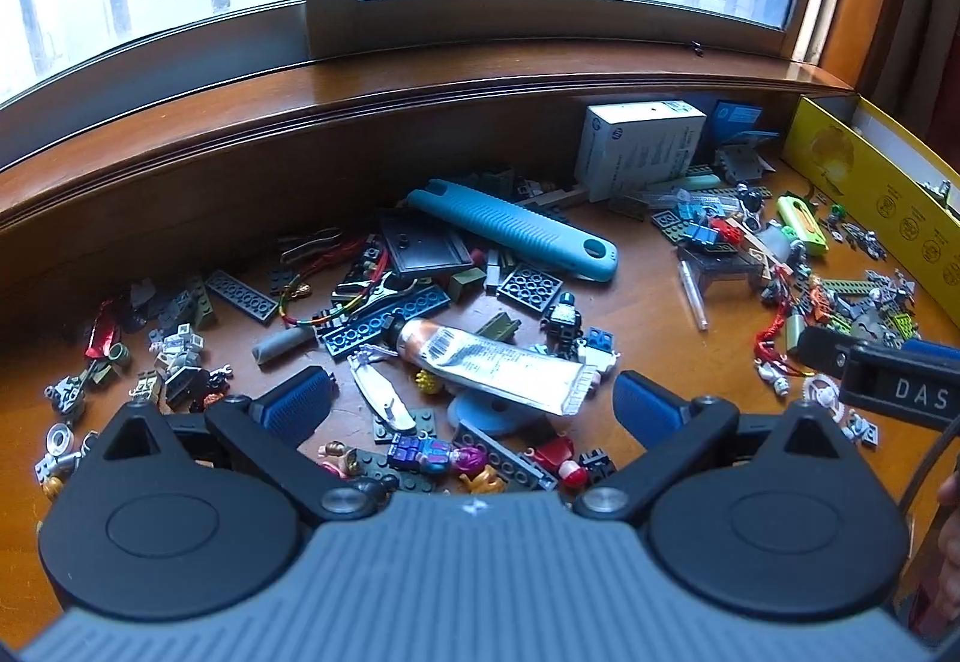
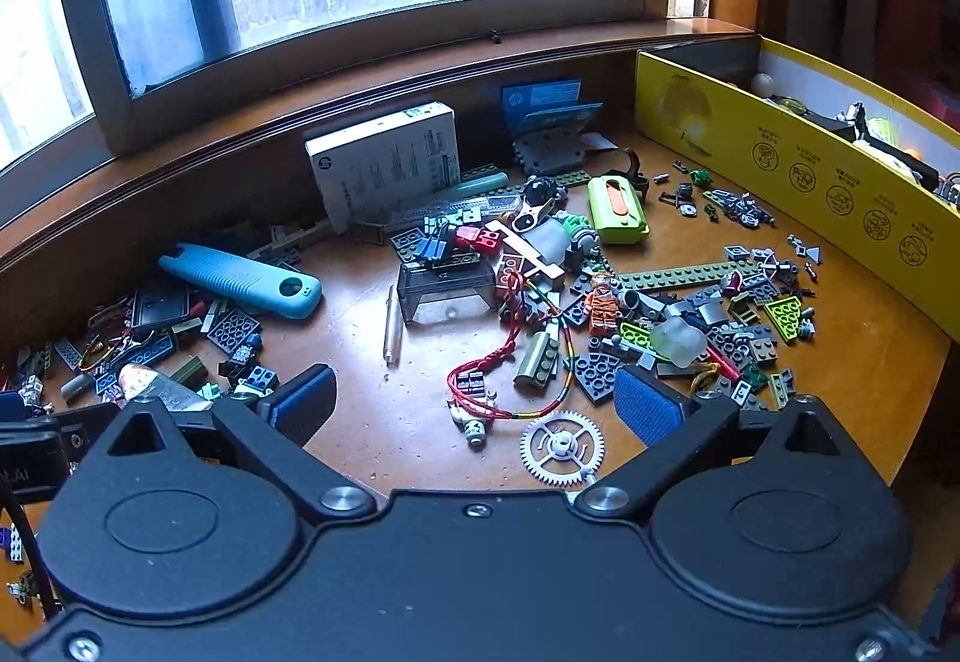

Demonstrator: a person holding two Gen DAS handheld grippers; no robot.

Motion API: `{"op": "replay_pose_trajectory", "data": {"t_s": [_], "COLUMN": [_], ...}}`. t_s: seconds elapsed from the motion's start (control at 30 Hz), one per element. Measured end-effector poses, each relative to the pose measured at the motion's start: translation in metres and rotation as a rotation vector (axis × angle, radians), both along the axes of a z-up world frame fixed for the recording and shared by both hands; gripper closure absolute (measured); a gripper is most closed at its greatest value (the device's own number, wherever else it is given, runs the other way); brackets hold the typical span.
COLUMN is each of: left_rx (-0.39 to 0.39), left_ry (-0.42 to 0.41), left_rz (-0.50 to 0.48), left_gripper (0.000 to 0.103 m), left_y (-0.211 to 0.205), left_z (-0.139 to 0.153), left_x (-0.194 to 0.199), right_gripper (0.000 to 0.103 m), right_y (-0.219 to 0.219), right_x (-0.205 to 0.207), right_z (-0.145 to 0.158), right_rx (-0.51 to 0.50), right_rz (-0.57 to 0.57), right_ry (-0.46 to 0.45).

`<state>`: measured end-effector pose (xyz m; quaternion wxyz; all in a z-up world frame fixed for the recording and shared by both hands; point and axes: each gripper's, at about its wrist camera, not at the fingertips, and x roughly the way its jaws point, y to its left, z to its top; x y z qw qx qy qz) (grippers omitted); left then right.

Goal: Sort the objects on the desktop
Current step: 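Move both empty tools back over the cluttered desk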

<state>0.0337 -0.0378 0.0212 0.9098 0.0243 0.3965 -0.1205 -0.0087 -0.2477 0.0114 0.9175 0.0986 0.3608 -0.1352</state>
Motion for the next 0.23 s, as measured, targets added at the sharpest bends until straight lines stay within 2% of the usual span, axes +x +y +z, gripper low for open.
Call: {"op": "replay_pose_trajectory", "data": {"t_s": [0.23], "left_rx": [-0.025], "left_ry": [0.020], "left_rz": [0.009], "left_gripper": [0.000], "left_y": [0.004], "left_z": [-0.004], "left_x": [0.003], "right_gripper": [0.004], "right_y": [0.001], "right_x": [0.009], "right_z": [-0.012], "right_rx": [-0.009], "right_rz": [0.015], "right_ry": [0.033]}}
